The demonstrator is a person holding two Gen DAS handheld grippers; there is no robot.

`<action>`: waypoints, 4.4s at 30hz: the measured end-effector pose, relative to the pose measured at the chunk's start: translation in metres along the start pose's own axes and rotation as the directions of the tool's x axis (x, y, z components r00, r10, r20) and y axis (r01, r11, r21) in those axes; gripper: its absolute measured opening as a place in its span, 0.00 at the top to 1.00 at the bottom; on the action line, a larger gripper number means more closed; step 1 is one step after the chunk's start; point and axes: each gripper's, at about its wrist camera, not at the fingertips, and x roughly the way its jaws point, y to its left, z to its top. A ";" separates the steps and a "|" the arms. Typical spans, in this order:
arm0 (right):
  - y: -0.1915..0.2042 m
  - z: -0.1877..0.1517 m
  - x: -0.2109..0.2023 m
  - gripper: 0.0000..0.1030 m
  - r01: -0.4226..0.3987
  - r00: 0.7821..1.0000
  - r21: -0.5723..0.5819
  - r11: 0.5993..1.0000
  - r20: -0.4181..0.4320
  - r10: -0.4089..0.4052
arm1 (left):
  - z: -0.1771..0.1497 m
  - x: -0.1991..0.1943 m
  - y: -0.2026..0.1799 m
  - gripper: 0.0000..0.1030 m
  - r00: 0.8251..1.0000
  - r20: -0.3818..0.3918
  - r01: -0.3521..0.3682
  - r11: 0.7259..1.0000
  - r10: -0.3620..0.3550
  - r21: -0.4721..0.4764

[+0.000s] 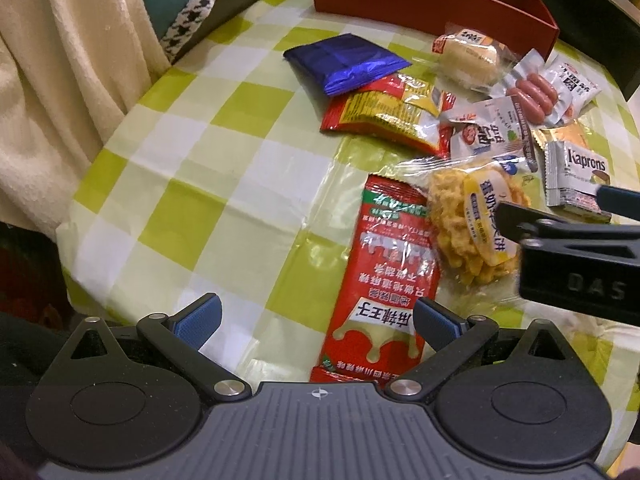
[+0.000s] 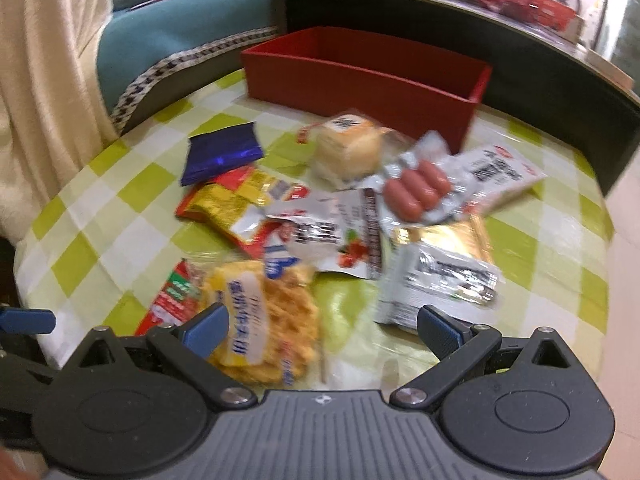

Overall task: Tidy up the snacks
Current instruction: 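Close the left tool on the red sachet while the right tool grasps the waffle pack, then carry both packets into the red tray and open both tools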

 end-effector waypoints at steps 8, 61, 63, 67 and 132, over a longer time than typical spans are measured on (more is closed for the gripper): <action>0.021 0.005 0.030 0.00 -0.072 0.995 -0.051 0.996 -0.079 0.068 | -0.002 0.009 0.004 0.00 0.999 -0.037 0.005 1.000 -0.005 -0.003; -0.060 0.006 -0.066 0.23 -0.174 0.980 0.111 0.979 0.120 0.160 | 0.036 0.000 -0.011 0.47 0.997 -0.011 0.072 0.997 -0.072 -0.032; -0.058 0.010 -0.063 0.23 -0.175 0.980 0.108 0.979 0.117 0.162 | 0.043 -0.005 -0.008 0.47 0.997 0.003 0.078 0.996 -0.078 -0.050; -0.057 0.023 -0.059 0.23 -0.170 0.980 0.111 0.979 0.124 0.156 | 0.059 -0.015 -0.009 0.47 0.994 0.040 0.106 0.993 -0.104 -0.056; -0.153 0.208 0.083 0.21 0.002 0.986 0.213 0.977 0.165 -0.038 | 0.316 0.063 -0.079 0.33 0.970 0.200 0.152 0.987 -0.141 -0.042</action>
